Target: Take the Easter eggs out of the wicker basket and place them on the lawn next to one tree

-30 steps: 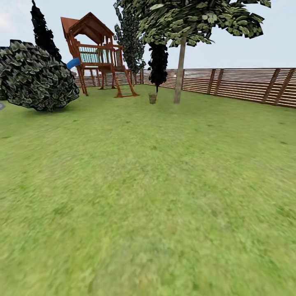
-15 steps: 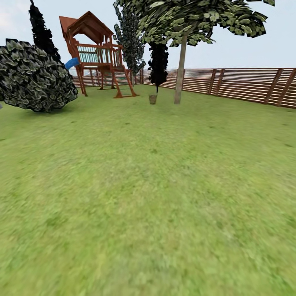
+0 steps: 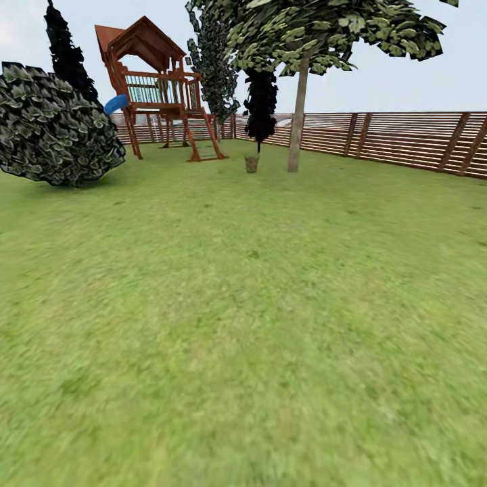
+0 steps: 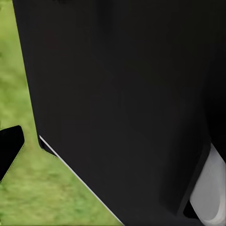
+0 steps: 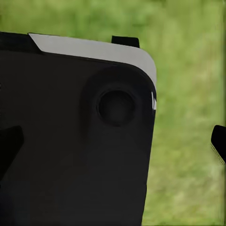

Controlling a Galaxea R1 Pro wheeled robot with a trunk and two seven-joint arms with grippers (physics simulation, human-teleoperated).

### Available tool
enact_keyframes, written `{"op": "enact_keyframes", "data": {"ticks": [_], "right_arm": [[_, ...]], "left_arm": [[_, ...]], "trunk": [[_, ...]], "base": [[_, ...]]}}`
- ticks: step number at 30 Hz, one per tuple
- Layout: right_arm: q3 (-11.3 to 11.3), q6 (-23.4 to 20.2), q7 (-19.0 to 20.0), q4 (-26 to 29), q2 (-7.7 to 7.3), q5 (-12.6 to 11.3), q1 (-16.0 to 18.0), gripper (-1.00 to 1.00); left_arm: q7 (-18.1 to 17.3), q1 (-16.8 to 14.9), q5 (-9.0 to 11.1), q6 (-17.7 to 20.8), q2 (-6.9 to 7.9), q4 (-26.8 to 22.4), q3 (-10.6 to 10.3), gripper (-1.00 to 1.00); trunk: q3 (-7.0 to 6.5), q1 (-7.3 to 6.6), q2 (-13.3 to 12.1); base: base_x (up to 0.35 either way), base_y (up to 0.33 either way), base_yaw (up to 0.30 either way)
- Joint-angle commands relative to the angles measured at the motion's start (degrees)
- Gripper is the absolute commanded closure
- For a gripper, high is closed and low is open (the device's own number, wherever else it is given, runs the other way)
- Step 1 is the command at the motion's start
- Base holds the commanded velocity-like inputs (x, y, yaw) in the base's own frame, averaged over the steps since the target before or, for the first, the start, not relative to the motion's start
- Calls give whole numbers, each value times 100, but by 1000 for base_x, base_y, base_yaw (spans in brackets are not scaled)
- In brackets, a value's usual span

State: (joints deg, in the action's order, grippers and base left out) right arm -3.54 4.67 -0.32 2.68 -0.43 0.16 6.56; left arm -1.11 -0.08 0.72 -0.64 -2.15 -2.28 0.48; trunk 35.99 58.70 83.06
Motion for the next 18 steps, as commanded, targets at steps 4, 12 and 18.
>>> {"op": "enact_keyframes", "data": {"ticks": [4,12,18], "right_arm": [[-32,16,-3,-5,14,8,3,-100],[-32,16,-3,-5,-5,6,3,-100],[-32,16,-3,-5,2,4,3,-100]], "left_arm": [[-12,0,8,-7,-3,-5,5,-100],[-12,-1,7,-7,-5,-1,5,-100],[-12,0,7,-7,-5,-5,5,-100]], "trunk": [[4,3,2],[4,3,2],[4,3,2]], "base": [[340,0,0],[340,0,0],[340,0,0]]}}
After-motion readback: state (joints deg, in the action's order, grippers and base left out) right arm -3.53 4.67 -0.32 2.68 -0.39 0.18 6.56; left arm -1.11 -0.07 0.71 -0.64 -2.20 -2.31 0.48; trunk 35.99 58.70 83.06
